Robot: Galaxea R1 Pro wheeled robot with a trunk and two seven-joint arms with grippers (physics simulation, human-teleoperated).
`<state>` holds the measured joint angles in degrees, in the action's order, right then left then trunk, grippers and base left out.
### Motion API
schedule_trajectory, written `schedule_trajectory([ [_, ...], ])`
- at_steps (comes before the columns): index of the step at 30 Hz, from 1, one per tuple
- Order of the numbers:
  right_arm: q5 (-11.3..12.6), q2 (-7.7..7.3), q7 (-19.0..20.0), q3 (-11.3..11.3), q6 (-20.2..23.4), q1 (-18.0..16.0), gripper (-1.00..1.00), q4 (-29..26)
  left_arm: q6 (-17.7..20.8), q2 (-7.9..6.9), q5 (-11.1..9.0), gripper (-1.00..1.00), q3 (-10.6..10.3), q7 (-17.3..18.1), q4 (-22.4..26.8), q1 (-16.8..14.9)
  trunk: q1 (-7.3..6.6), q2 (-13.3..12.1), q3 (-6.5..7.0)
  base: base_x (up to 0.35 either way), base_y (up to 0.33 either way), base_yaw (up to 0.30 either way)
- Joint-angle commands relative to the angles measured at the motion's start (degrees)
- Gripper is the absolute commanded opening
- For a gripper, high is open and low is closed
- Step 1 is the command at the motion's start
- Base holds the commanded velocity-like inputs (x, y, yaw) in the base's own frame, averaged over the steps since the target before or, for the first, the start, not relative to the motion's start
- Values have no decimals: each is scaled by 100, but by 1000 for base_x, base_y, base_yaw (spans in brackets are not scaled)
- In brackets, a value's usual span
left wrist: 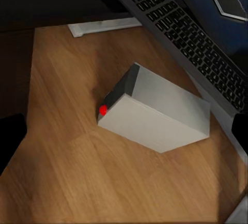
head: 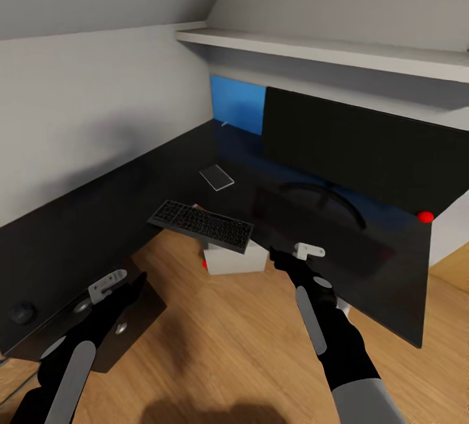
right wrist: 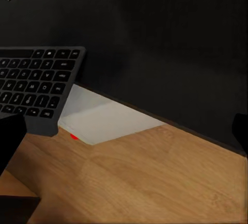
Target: In the bedroom, organize the workspace by keeping the computer under the desk, ensuring the monitor is on the desk, placing the keyboard on the desk next to the monitor, placing the mouse on the desk next to the keyboard, moving the folder from the swivel chair onto the desk next to the mouse, stacking the notebook on top of the folder with the pen on top of the notebook, and positioning the swivel chair next to the desk.
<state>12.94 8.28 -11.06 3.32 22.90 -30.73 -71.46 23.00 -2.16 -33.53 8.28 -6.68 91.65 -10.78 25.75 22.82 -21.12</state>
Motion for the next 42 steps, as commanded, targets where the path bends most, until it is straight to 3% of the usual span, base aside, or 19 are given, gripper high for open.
schedule_trajectory([
  [1, 54, -1, -54, 11, 17, -4, 100, -8, 29, 1, -63, 100, -2, -44, 11, -3, 3, 10, -1, -13, -10, -74],
  [12, 51, -1, -54, 11, 21, -3, 100, -8, 29, 0, -61, 100, -2, -43, 11, -3, 3, 10, 96, -13, -2, -28],
  [21, 51, -1, -54, 18, 25, -3, 100, -8, 29, -4, -58, 100, -3, -44, 11, -3, 3, 10, 169, -269, 0, -1],
  [42, 73, -2, -54, 25, 30, -3, 100, -16, 29, -4, -40, 100, -10, -42, 11, -3, 3, 10, 178, -16, 0, 0],
])
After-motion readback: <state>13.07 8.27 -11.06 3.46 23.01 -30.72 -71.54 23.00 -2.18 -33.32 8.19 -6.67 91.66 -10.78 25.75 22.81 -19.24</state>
